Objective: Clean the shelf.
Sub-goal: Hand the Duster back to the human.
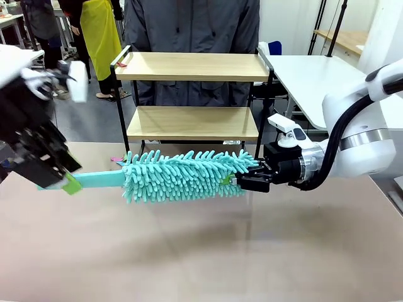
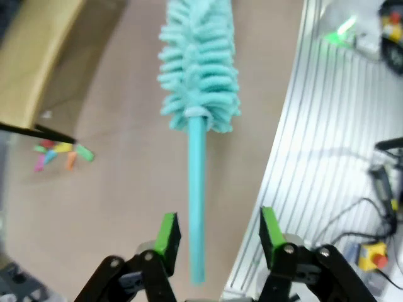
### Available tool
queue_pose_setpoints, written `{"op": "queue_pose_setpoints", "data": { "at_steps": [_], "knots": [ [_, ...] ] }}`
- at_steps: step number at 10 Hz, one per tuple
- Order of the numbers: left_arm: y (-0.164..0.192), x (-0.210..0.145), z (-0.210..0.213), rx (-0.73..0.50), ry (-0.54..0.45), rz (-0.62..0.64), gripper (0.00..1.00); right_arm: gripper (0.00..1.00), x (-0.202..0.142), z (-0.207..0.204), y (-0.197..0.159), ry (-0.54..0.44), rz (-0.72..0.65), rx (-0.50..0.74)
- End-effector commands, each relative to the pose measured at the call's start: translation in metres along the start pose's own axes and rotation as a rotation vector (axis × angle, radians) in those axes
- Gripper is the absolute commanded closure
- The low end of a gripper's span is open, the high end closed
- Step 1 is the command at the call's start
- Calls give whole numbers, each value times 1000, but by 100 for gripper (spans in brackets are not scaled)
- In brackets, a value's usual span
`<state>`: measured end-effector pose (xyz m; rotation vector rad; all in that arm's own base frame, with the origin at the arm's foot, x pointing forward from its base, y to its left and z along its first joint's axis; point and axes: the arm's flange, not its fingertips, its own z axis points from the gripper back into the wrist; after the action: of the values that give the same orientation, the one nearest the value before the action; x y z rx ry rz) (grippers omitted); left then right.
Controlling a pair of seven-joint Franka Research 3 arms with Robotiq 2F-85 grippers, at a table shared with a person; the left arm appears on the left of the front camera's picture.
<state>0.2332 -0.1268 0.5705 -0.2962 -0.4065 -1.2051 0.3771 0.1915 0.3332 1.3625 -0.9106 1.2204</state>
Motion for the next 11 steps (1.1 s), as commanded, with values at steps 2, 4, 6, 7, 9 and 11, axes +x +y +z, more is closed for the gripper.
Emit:
{"op": "queue_pose_setpoints", "data": {
  "at_steps": [2,4,6,7,9,11],
  "knots": [
    [18,-87,47,-8,-251,94,0,100,2,-1,0,5,-5,-1],
    [23,-133,55,14,-358,181,0,100,2,-1,0,5,-5,-1],
    [23,-145,48,21,-412,226,0,83,-1,0,0,1,-2,-1],
    [41,-132,97,31,-339,214,0,83,22,7,8,-20,47,-20],
    [41,-132,97,31,-339,214,0,83,76,35,33,-73,122,-64],
    [41,-132,97,31,-339,214,0,83,133,67,66,-62,161,-212]
  ]
}}
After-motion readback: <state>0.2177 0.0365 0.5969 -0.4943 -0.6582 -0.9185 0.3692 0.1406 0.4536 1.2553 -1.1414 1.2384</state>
